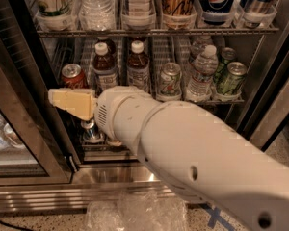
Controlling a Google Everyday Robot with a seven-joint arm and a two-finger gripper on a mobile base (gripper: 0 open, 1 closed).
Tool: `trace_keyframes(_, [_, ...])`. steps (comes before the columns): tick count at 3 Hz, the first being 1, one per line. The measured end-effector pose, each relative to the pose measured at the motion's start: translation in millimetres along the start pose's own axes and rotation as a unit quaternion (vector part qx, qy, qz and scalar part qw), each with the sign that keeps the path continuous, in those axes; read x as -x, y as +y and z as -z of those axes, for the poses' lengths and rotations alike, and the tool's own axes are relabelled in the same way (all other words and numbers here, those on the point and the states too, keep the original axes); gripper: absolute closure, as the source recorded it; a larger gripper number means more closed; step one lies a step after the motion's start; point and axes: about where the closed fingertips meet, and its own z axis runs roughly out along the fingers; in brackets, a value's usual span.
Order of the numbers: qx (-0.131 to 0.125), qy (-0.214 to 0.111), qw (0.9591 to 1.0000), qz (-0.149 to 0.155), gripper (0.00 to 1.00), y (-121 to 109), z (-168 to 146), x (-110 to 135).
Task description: Pick blue plastic bottle from middle shelf of fridge
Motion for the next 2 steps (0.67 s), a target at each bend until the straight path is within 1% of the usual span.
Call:
trace_keyframes(1, [-0.045, 0.000, 0.9989, -0.009, 0.00, -11.7, 1.3, -23.6])
trace_keyframes(2, [-0.109, -0.019, 0.9939, 0.002, 0.00, -26.3, 2.9, -38.1])
